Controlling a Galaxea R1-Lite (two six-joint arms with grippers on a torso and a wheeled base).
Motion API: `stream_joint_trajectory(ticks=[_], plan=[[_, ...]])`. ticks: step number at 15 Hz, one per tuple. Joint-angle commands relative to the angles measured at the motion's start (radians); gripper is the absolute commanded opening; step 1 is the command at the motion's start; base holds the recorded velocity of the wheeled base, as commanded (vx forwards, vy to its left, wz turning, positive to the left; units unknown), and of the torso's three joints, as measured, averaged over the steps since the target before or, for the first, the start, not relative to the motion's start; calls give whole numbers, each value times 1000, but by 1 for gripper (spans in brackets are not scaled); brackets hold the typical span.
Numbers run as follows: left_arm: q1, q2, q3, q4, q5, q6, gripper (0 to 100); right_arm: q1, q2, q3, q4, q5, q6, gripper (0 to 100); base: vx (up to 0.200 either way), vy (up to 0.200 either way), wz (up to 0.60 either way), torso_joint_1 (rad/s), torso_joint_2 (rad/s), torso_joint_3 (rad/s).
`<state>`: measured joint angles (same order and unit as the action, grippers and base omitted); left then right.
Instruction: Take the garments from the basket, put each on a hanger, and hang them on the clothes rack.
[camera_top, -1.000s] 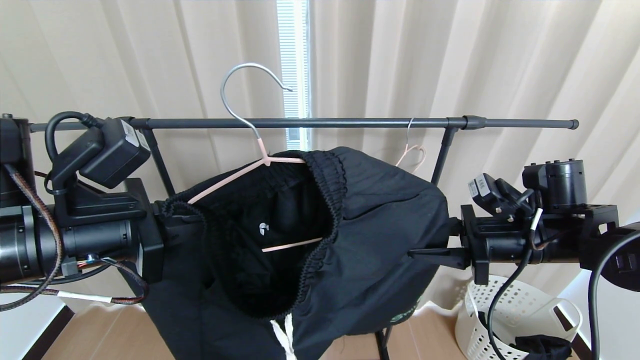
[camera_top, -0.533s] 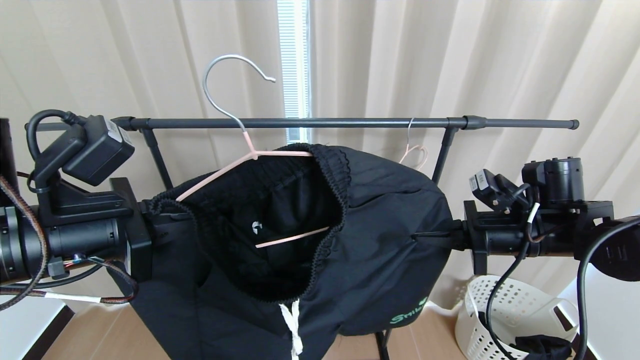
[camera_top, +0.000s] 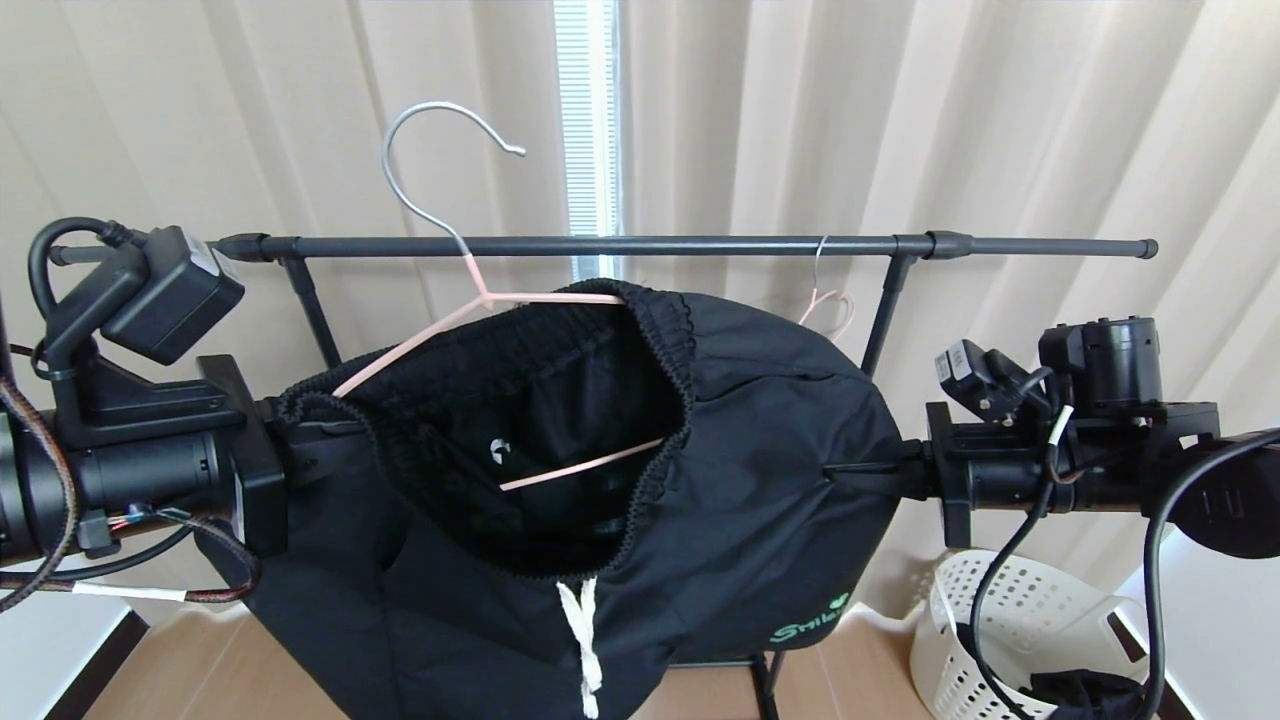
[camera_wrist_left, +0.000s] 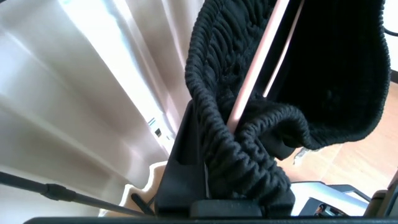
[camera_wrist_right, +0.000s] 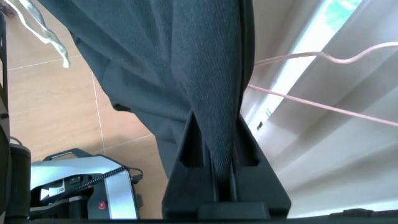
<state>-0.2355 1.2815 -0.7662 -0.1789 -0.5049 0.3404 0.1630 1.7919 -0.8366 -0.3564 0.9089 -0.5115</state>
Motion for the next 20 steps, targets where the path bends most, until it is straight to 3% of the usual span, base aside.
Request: stream_joint_trajectory(ticks=[1,2,8,11,14,20], plan=[[-1,4,1,-1,0,0,0,1,1,10,-1,1,-2,0,0,0,0,0,0,0],[1,6,-1,-1,2,-8,0,1,1,14,-1,-1,-24,100,0,0,0,0,0,0],[51,4,2,1,3,-34,0,1,-14,8,-1,-10,-28,100,0,0,0,0,0,0],[53,24,2,3,11,-31,0,1,-45,4,-6,-139,-27,100,0,0,0,0,0,0],[1,75,15,1,72,-26,0,4,-82,7,-38,-196,-16,100,0,0,0,0,0,0],[-136,245,13,-2,249,-21,0,9,-117,8,-38,-219,-1,100,0,0,0,0,0,0]])
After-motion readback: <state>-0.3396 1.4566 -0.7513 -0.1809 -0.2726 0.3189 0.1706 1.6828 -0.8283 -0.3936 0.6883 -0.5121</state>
